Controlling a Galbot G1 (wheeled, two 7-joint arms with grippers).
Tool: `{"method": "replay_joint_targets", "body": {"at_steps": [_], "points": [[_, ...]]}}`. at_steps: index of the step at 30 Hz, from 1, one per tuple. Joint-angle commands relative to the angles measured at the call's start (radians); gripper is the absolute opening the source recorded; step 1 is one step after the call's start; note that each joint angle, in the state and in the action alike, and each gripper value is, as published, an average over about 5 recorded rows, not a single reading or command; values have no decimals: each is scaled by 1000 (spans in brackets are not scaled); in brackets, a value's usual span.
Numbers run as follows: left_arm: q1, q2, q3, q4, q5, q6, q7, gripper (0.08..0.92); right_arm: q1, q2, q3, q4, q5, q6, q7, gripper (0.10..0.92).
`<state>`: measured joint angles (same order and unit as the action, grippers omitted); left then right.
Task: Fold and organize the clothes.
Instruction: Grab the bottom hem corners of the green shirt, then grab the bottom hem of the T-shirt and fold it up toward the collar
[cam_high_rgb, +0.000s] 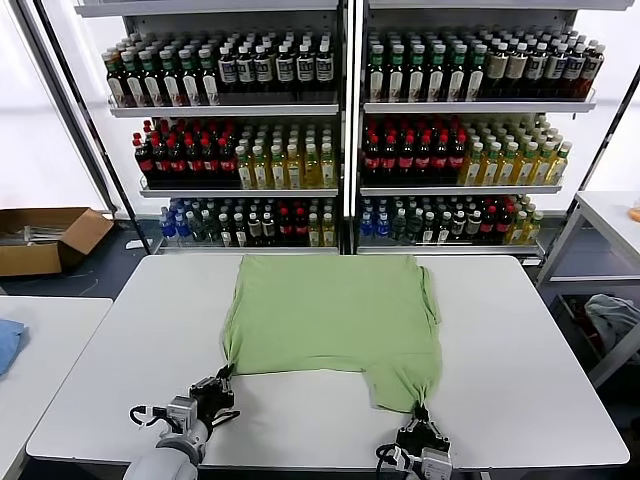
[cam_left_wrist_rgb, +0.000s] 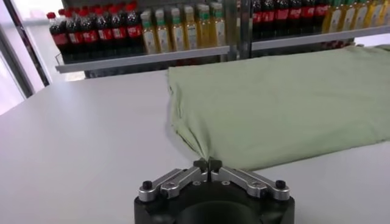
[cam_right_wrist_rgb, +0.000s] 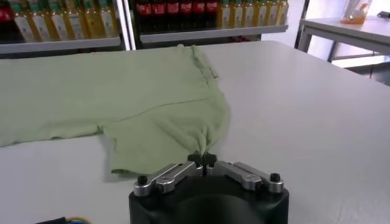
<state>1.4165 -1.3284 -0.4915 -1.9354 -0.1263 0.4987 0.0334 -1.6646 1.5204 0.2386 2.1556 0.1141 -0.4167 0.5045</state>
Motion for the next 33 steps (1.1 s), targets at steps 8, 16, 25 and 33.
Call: {"method": "replay_joint_targets", "body": {"at_steps": [8, 16, 25, 33], "points": [[152, 17, -56, -300, -36, -44, -29, 84, -132, -70, -21, 246, 3, 51, 1, 107], [81, -8, -51, -264, -79, -47, -75, 84, -5, -51, 36, 176, 9, 66, -23, 107], [-212, -33, 12, 9, -165, -77, -165, 84, 353, -55, 65, -111, 32, 110, -104, 107], [-428, -32, 36, 241, -198, -93, -175, 84, 619, -67, 44, -361, 38, 85, -142, 107]]}}
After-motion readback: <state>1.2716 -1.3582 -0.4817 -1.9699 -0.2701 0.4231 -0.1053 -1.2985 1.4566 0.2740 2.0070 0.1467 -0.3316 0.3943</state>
